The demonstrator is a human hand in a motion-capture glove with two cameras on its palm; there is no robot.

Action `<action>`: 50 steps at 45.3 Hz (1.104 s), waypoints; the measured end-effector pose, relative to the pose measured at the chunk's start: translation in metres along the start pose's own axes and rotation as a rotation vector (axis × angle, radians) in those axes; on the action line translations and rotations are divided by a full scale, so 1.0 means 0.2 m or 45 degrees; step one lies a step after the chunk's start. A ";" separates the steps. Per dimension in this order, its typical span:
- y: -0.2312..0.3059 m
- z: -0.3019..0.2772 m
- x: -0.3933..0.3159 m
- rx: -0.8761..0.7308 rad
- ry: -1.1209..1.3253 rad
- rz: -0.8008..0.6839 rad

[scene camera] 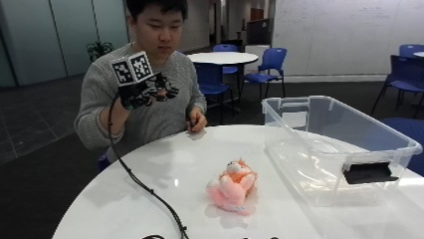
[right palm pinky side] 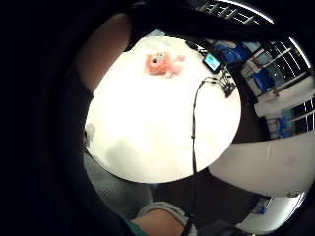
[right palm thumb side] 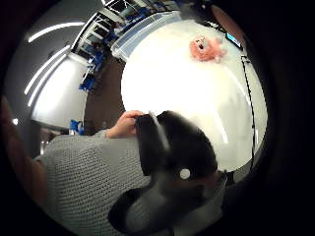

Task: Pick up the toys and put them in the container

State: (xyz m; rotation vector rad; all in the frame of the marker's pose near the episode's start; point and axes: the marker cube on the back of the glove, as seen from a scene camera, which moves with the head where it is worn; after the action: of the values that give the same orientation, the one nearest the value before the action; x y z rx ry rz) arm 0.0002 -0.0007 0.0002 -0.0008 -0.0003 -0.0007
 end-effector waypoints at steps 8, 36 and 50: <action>-0.03 0.02 0.01 -0.021 0.000 0.011; -1.05 0.36 0.31 -0.174 -0.096 0.056; -1.42 0.58 0.38 -0.340 -0.002 0.092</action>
State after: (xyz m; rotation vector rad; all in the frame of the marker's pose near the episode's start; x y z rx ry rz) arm 0.0759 -0.2849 0.1155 -0.2681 -0.0013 0.0716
